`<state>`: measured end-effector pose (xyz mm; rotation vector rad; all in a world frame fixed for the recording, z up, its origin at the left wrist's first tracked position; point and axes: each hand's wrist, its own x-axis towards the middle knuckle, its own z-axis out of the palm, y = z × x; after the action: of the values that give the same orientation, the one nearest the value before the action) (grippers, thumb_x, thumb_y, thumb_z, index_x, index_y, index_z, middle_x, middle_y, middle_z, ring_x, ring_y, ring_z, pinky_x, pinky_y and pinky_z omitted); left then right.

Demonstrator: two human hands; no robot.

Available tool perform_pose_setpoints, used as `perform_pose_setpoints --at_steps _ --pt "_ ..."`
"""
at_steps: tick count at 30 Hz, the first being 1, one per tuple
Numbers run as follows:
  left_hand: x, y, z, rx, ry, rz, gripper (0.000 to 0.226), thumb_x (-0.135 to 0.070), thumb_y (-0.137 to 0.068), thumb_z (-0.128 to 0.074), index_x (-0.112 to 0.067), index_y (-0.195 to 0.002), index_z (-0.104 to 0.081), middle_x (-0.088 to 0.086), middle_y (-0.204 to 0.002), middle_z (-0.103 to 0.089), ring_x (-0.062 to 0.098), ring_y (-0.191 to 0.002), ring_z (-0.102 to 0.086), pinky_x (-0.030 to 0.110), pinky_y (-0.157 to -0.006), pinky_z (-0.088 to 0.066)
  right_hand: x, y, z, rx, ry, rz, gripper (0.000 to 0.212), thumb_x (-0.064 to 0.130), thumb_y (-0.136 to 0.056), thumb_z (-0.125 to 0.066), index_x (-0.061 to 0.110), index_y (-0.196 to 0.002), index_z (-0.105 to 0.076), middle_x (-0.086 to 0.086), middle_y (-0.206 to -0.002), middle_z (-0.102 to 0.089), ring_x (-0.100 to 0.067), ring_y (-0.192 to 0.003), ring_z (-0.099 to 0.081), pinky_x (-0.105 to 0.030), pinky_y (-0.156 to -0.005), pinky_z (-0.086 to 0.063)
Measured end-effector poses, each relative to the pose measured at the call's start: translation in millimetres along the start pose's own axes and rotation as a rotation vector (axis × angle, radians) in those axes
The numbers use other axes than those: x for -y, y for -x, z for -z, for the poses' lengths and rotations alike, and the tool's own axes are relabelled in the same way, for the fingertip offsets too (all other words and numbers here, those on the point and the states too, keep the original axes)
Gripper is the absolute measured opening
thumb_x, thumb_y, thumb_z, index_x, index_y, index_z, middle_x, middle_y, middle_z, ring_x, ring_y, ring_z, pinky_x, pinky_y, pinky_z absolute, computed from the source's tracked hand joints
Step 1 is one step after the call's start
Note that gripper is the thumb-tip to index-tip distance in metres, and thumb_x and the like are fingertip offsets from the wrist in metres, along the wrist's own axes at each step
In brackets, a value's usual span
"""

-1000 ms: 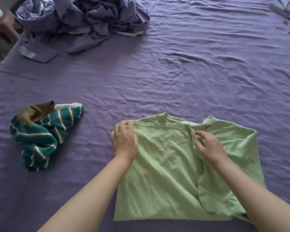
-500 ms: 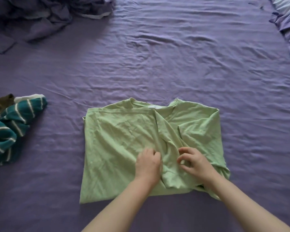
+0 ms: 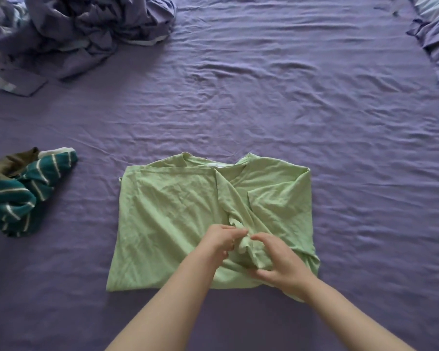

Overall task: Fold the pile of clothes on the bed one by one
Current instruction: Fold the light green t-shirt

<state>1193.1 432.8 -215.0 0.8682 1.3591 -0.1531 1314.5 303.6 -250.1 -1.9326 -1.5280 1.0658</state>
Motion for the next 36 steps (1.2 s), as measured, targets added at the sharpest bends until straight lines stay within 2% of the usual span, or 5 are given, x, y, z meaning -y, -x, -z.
perform_pose_setpoints --at_steps 7,13,20,28,36 --pt "-44.0 -12.2 -32.1 0.169 0.076 -0.214 0.024 -0.014 -0.096 -0.051 -0.017 -0.119 -0.06 -0.004 -0.095 -0.068 0.011 -0.09 -0.056 0.025 -0.074 -0.043 -10.0 -26.9 48.5 -0.593 -0.609 -0.308 0.021 0.012 -0.09 -0.059 0.032 -0.085 -0.065 0.018 -0.079 -0.069 0.003 -0.074 -0.06 -0.01 -0.066 -0.045" --pt "-51.9 -51.4 -32.2 -0.32 -0.539 -0.597 0.027 -0.003 -0.091 -0.052 -0.009 -0.114 -0.065 0.008 -0.115 -0.066 0.021 -0.111 -0.059 0.031 -0.099 -0.042 -65.0 -73.1 111.3 -0.684 -0.451 -0.461 0.011 0.012 -0.093 -0.052 0.015 -0.095 -0.062 -0.009 -0.094 -0.066 -0.02 -0.084 -0.057 -0.042 -0.081 -0.048" --pt "-74.3 -101.6 -22.4 -0.367 -1.08 -0.737 0.055 -0.012 -0.088 -0.055 -0.026 -0.14 -0.04 -0.006 -0.146 -0.037 0.021 -0.125 -0.041 0.033 -0.099 -0.038 -96.9 -95.7 107.2 -0.724 -0.277 -0.596 0.02 0.014 -0.097 -0.043 0.004 -0.107 -0.056 -0.018 -0.105 -0.062 -0.034 -0.098 -0.055 -0.033 -0.072 -0.033" --pt "-95.6 -116.8 -30.2 -0.402 -1.167 -0.562 0.021 -0.029 -0.092 -0.053 -0.018 -0.111 -0.055 0.004 -0.118 -0.046 0.029 -0.098 -0.057 0.033 -0.074 -0.044 -96.3 -94.5 106.2 -0.721 -0.232 -0.542 0.01 0.014 -0.09 -0.056 0.008 -0.099 -0.056 -0.008 -0.088 -0.063 -0.03 -0.085 -0.056 -0.03 -0.064 -0.029" --pt "-118.5 -110.0 -12.1 -0.43 -0.884 -0.827 0.013 -0.018 -0.094 -0.053 -0.006 -0.099 -0.055 0.008 -0.101 -0.056 0.027 -0.09 -0.055 0.032 -0.069 -0.034 -96.2 -94.9 112.9 -0.774 -0.138 -0.374 0.014 0.011 -0.095 -0.049 0.004 -0.107 -0.053 -0.018 -0.093 -0.065 -0.038 -0.082 -0.057 -0.032 -0.059 -0.021"
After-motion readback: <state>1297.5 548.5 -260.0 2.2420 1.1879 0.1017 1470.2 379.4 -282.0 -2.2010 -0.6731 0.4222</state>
